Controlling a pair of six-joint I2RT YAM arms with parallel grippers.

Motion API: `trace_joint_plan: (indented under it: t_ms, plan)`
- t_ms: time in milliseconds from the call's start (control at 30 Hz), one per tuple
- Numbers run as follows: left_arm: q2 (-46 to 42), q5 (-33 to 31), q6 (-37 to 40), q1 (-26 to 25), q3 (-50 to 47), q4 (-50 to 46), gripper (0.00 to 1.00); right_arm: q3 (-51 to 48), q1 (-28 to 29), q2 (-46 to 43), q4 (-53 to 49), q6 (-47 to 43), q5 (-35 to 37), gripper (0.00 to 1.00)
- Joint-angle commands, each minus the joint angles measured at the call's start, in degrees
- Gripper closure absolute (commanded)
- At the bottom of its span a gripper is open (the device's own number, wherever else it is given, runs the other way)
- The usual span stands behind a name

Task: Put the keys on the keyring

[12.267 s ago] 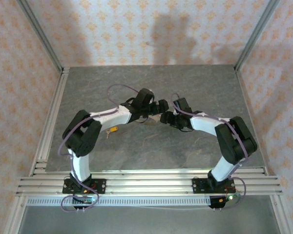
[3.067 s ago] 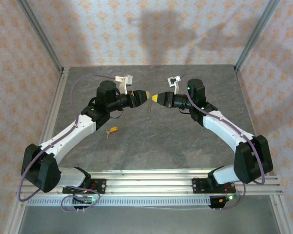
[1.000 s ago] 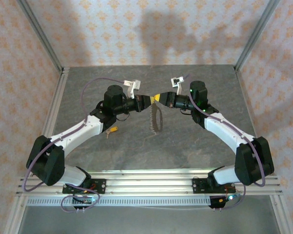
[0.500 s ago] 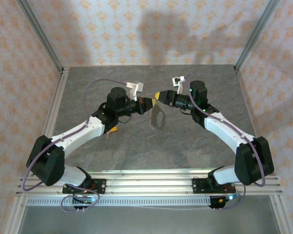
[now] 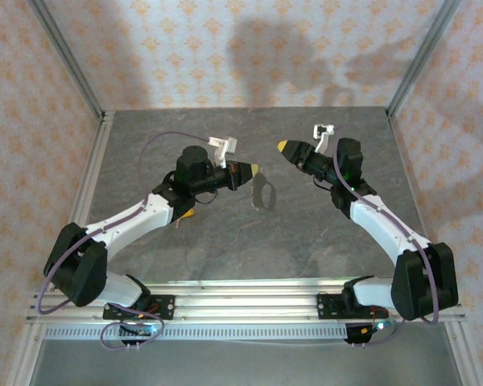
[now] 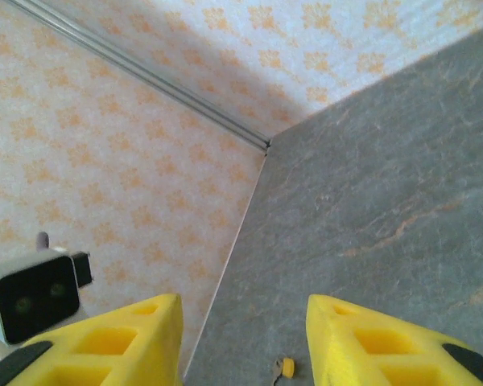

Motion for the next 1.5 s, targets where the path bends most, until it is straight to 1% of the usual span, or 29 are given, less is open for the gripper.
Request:
trace_joint_plan:
  t_ms: [0, 67, 133, 367, 567, 800, 1100, 1467]
  plan:
    - [-0.6, 1.9, 1.3, 1.4, 0.8, 5.2, 1.00, -2.7, 0.0, 0.0, 8.6, 3.9, -3.9, 0.58]
    - [-0.3, 2.6, 1.0, 1.8, 1.5, 5.8, 1.00, -5.0, 0.2, 0.1, 14.4, 7.3, -5.0, 0.59]
    - [0.1, 3.2, 1.0, 2.0, 2.2, 6.0, 1.00, -6.4, 0.8, 0.2, 18.0, 9.2, -5.4, 0.59]
    - [0.9, 5.4, 0.0, 2.0, 3.7, 7.3, 1.00, -6.1, 4.4, 1.0, 21.1, 10.1, -3.3, 0.60]
    - [0.3, 5.7, -1.0, 2.1, 3.8, 8.7, 1.00, -6.0, 7.1, 2.5, 27.1, 13.7, -1.4, 0.62]
    - [-0.4, 5.5, -1.4, 2.1, 3.9, 9.1, 1.00, -5.9, 9.2, 2.4, 28.5, 14.6, -0.2, 0.66]
    - [-0.5, 4.9, -1.3, 2.0, 3.9, 9.2, 1.00, -7.9, 9.6, 0.1, 28.0, 14.9, -0.1, 0.71]
    - [0.0, 4.8, -1.2, 2.0, 4.5, 9.0, 1.00, -9.1, 9.8, -1.2, 26.8, 14.4, -0.8, 0.74]
